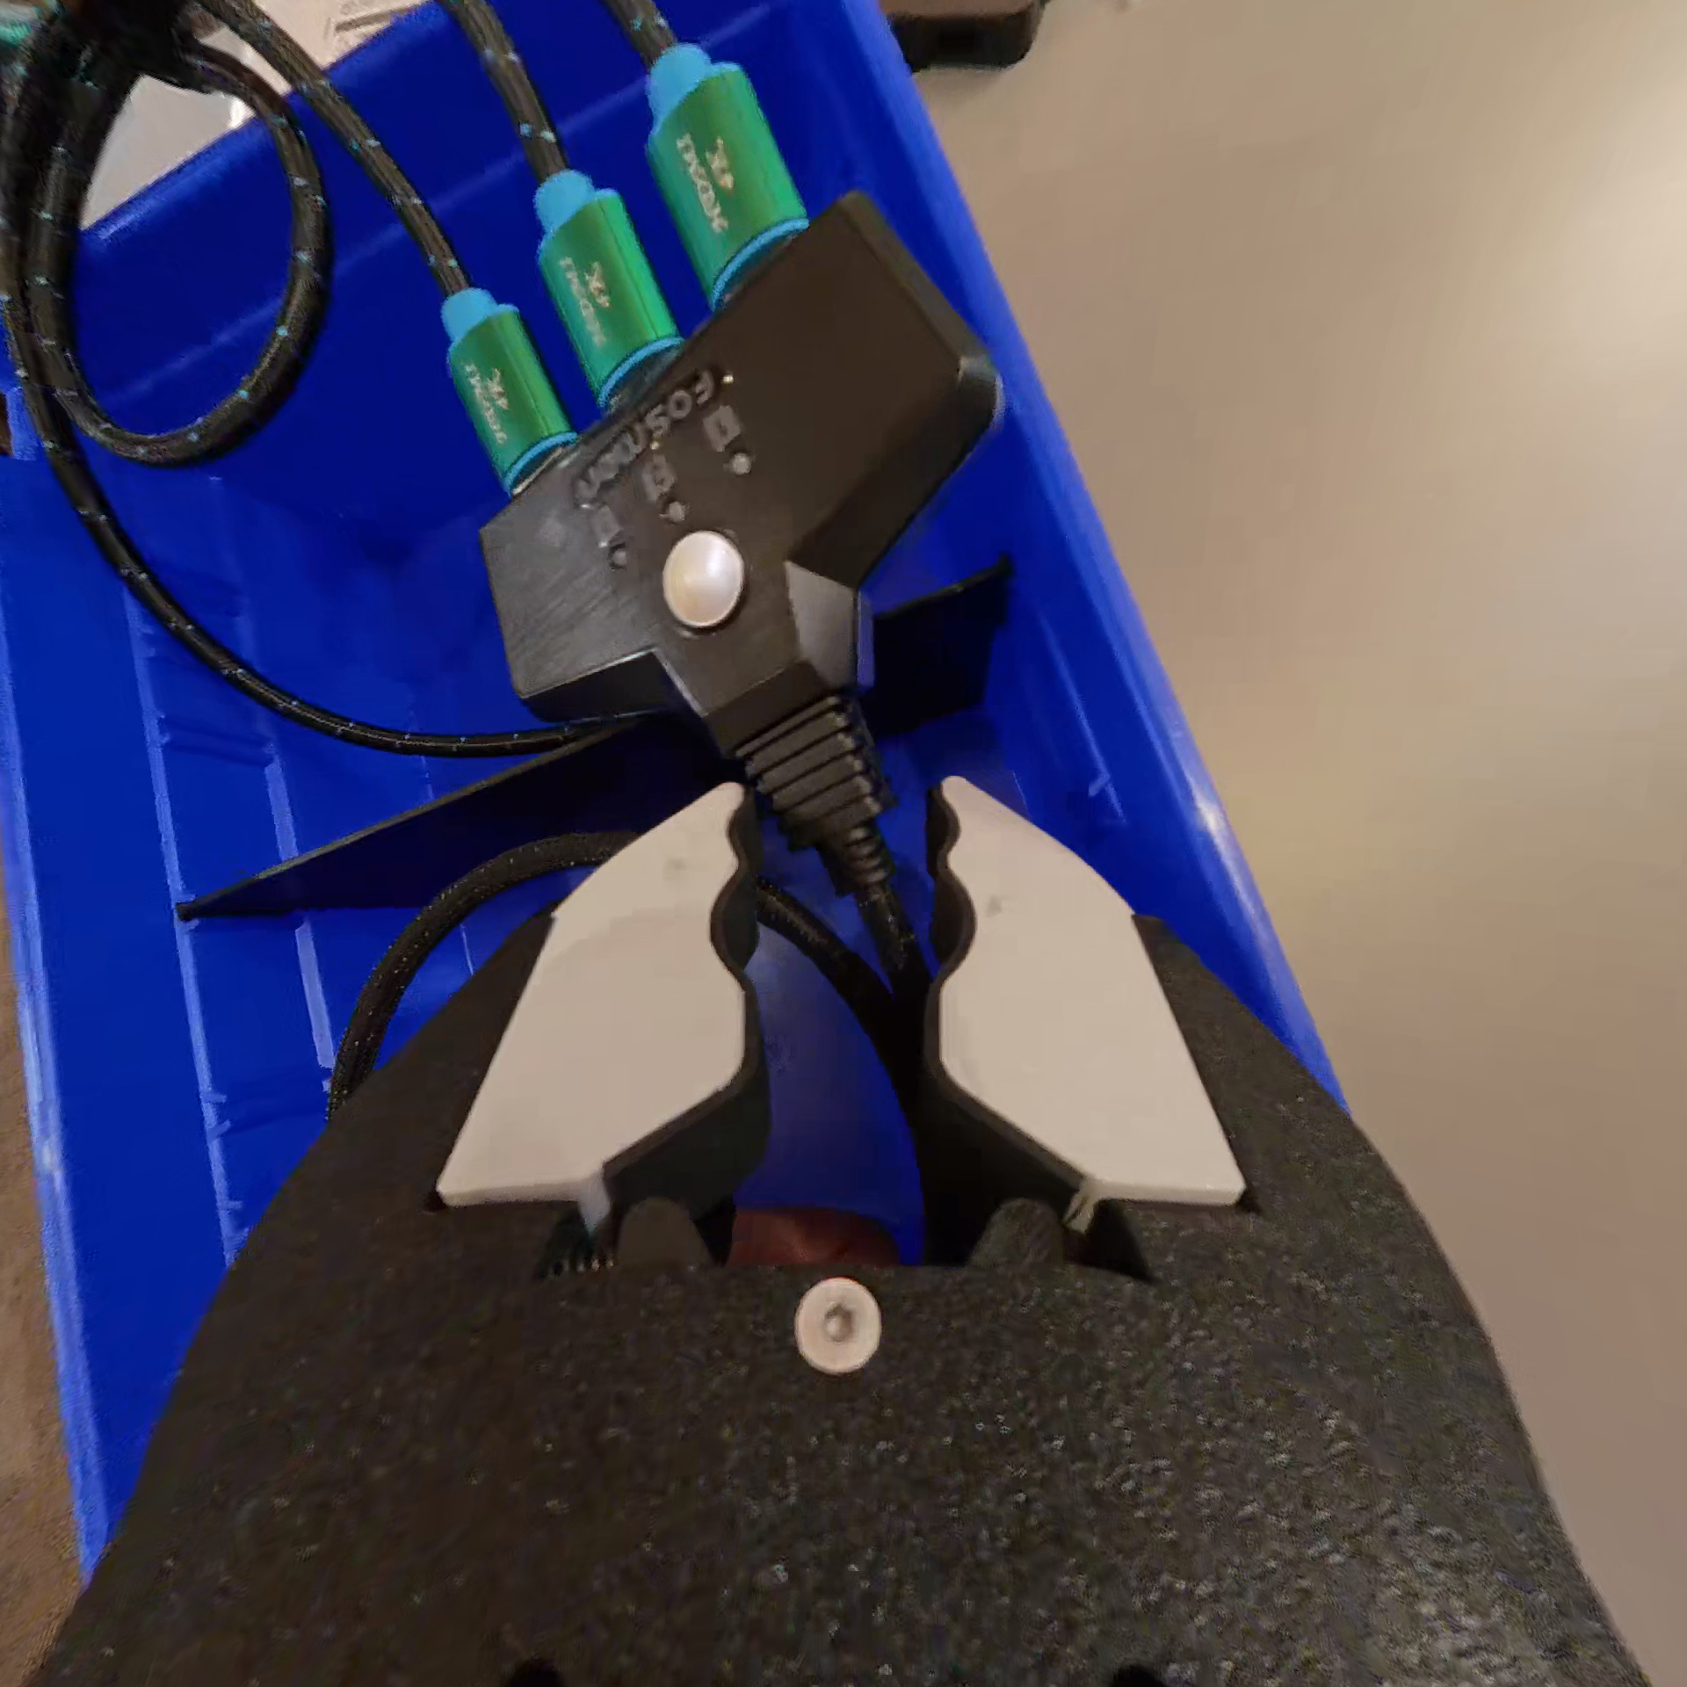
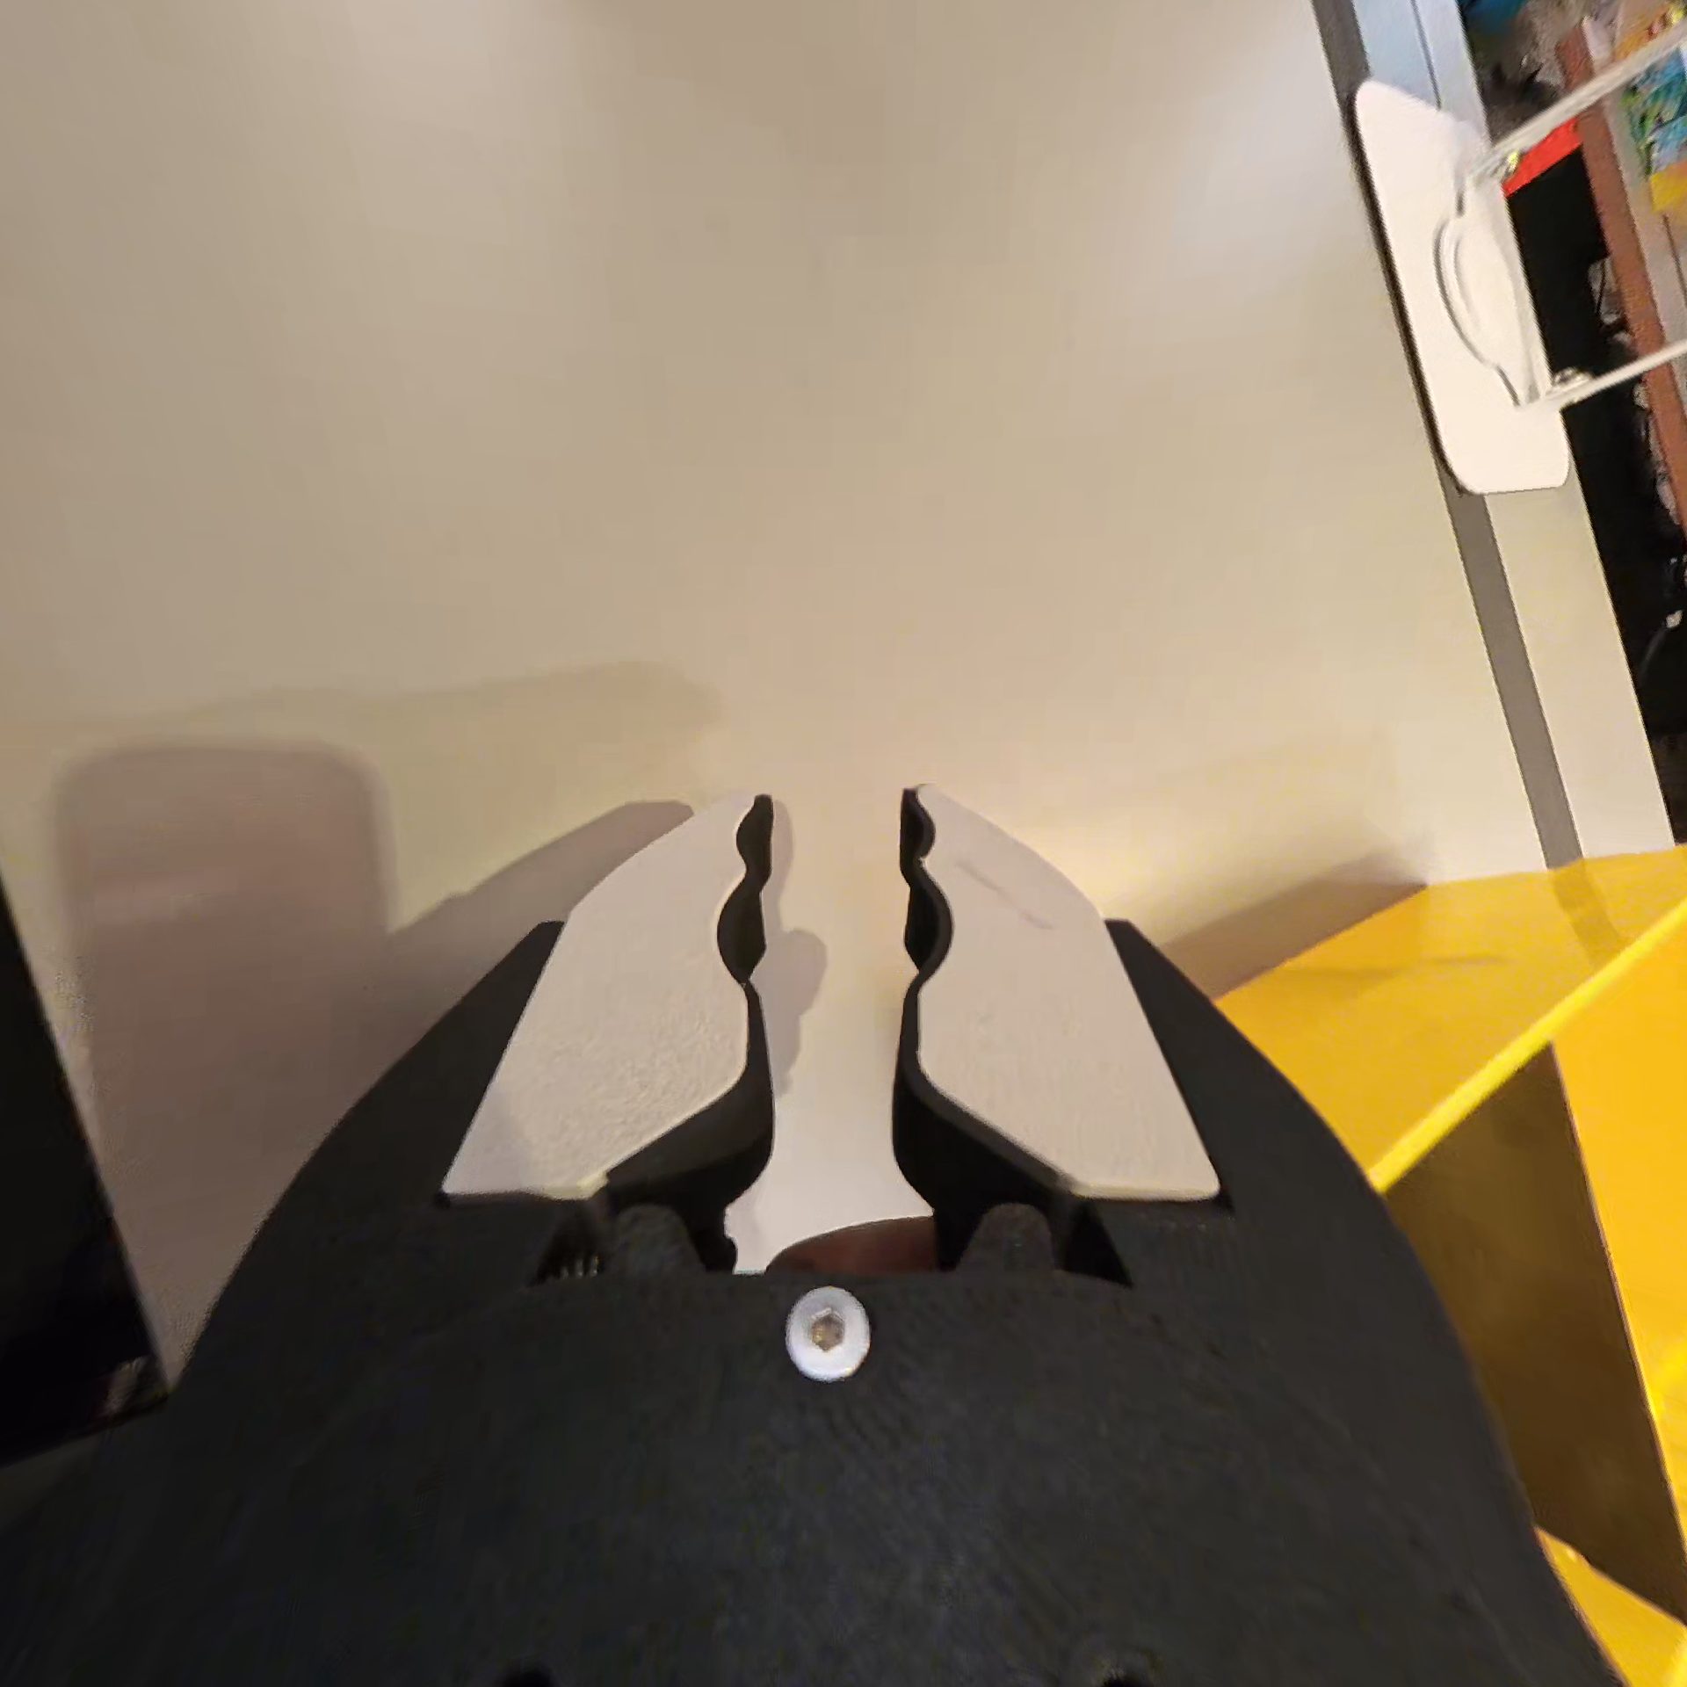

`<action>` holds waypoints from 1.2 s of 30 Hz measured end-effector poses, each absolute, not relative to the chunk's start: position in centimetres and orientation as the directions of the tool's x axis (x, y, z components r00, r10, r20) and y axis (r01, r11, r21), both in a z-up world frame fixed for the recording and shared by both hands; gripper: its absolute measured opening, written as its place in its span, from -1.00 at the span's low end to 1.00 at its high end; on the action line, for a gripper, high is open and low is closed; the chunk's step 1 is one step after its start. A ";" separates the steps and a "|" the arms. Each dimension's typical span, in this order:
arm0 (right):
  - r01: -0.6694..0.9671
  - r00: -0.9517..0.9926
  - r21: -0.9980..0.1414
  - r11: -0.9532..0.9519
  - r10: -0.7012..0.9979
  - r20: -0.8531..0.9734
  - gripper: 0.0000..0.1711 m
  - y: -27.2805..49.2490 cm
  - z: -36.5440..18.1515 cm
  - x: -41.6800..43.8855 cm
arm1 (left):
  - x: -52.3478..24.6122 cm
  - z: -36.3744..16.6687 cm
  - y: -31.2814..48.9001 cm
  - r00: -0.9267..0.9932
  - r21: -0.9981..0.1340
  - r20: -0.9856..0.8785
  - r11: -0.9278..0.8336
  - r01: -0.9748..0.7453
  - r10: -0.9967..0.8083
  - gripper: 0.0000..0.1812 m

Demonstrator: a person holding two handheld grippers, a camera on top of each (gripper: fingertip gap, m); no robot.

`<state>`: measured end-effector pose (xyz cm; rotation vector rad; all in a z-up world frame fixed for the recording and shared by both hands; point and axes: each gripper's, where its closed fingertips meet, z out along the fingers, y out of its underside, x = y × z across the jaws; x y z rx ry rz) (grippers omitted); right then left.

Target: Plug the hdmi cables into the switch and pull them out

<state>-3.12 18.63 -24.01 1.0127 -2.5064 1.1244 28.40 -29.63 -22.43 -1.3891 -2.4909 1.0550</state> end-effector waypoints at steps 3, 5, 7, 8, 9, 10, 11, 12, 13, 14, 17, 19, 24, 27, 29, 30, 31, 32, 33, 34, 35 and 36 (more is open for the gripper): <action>-0.652 -0.752 -0.603 0.459 -0.487 0.443 -0.69 17.2 -24.3 -2.8 | 28.6 -22.3 -30.2 -0.591 -0.614 -0.283 0.331 0.717 0.755 -0.70; -0.647 -0.758 -0.614 0.453 -0.475 0.448 -0.69 16.7 -24.6 -2.8 | 28.8 -21.8 -30.3 -0.597 -0.644 -0.295 0.306 0.701 0.746 -0.71; -0.640 -0.762 -0.627 0.444 -0.466 0.449 -0.69 16.6 -25.0 -2.6 | 29.2 -20.6 -30.4 -0.608 -0.689 -0.320 0.262 0.675 0.727 -0.73; -0.637 -0.765 -0.631 0.444 -0.464 0.446 -0.70 16.7 -25.2 -2.6 | 29.5 -19.7 -30.4 -0.613 -0.707 -0.342 0.236 0.667 0.712 -0.74; -0.635 -0.767 -0.632 0.445 -0.463 0.444 -0.70 16.8 -25.4 -2.5 | 29.8 -18.9 -30.3 -0.615 -0.718 -0.370 0.205 0.665 0.696 -0.74; -0.634 -0.767 -0.632 0.445 -0.462 0.445 -0.70 17.0 -25.6 -2.5 | 30.1 -17.9 -30.2 -0.613 -0.725 -0.407 0.169 0.668 0.678 -0.74; -0.634 -0.767 -0.632 0.445 -0.462 0.445 -0.70 17.1 -25.7 -2.5 | 30.4 -16.9 -30.0 -0.610 -0.726 -0.444 0.135 0.674 0.656 -0.75; -0.634 -0.768 -0.632 0.446 -0.461 0.445 -0.70 17.2 -25.8 -2.4 | 30.5 -15.8 -29.8 -0.603 -0.723 -0.487 0.096 0.684 0.632 -0.76; -0.633 -0.769 -0.632 0.446 -0.458 0.447 -0.70 17.4 -25.8 -2.4 | 30.7 -14.6 -29.5 -0.598 -0.718 -0.527 0.060 0.693 0.604 -0.77; -0.633 -0.769 -0.634 0.444 -0.454 0.450 -0.70 17.4 -25.7 -2.5 | 30.8 -13.4 -29.2 -0.596 -0.714 -0.563 0.027 0.700 0.572 -0.79; -0.631 -0.771 -0.642 0.436 -0.445 0.456 -0.71 17.5 -25.6 -2.4 | 30.8 -9.7 -27.9 -0.582 -0.697 -0.656 -0.090 0.711 0.480 -0.85; -0.631 -0.771 -0.646 0.429 -0.440 0.461 -0.72 17.4 -25.5 -2.3 | 30.2 -7.8 -26.8 -0.594 -0.723 -0.648 -0.140 0.676 0.477 -0.85; -0.636 -0.767 -0.646 0.422 -0.439 0.469 -0.73 17.2 -25.6 -2.2 | 28.6 -3.5 -24.4 -0.569 -0.676 -0.732 -0.303 0.671 0.374 -0.85; -0.636 -0.767 -0.650 0.416 -0.436 0.471 -0.73 16.9 -25.6 -2.3 | 26.4 -1.3 -21.4 -0.483 -0.575 -0.818 -0.444 0.687 0.313 -0.85; -0.631 -0.771 -0.661 0.407 -0.424 0.475 -0.73 16.6 -25.3 -2.3 | 24.2 -0.4 -18.4 -0.403 -0.490 -0.871 -0.556 0.671 0.280 -0.85; -0.627 -0.774 -0.669 0.399 -0.415 0.478 -0.73 16.4 -25.1 -2.2 | 23.1 -0.3 -16.8 -0.367 -0.453 -0.890 -0.606 0.654 0.270 -0.85; -0.623 -0.777 -0.678 0.390 -0.404 0.482 -0.73 16.1 -24.9 -2.2 | 22.0 -0.2 -15.1 -0.341 -0.430 -0.901 -0.648 0.629 0.268 -0.85; -0.621 -0.780 -0.687 0.378 -0.392 0.488 -0.73 15.9 -24.7 -2.1 | 20.8 -0.3 -13.5 -0.321 -0.415 -0.908 -0.685 0.599 0.270 -0.85; -0.620 -0.780 -0.694 0.365 -0.379 0.497 -0.73 15.6 -24.4 -2.0 | 19.7 -0.5 -11.9 -0.307 -0.407 -0.911 -0.716 0.567 0.275 -0.85; -0.623 -0.779 -0.699 0.352 -0.365 0.510 -0.73 15.4 -24.1 -1.9 | 18.6 -0.8 -10.3 -0.293 -0.400 -0.914 -0.746 0.532 0.281 -0.85; -0.629 -0.775 -0.700 0.339 -0.349 0.527 -0.72 15.1 -23.9 -1.9 | 17.6 -1.3 -8.7 -0.274 -0.387 -0.919 -0.775 0.500 0.283 -0.85; -0.640 -0.767 -0.697 0.324 -0.331 0.550 -0.71 14.9 -23.6 -1.9 | 16.5 -2.1 -7.3 -0.250 -0.366 -0.928 -0.801 0.473 0.277 -0.85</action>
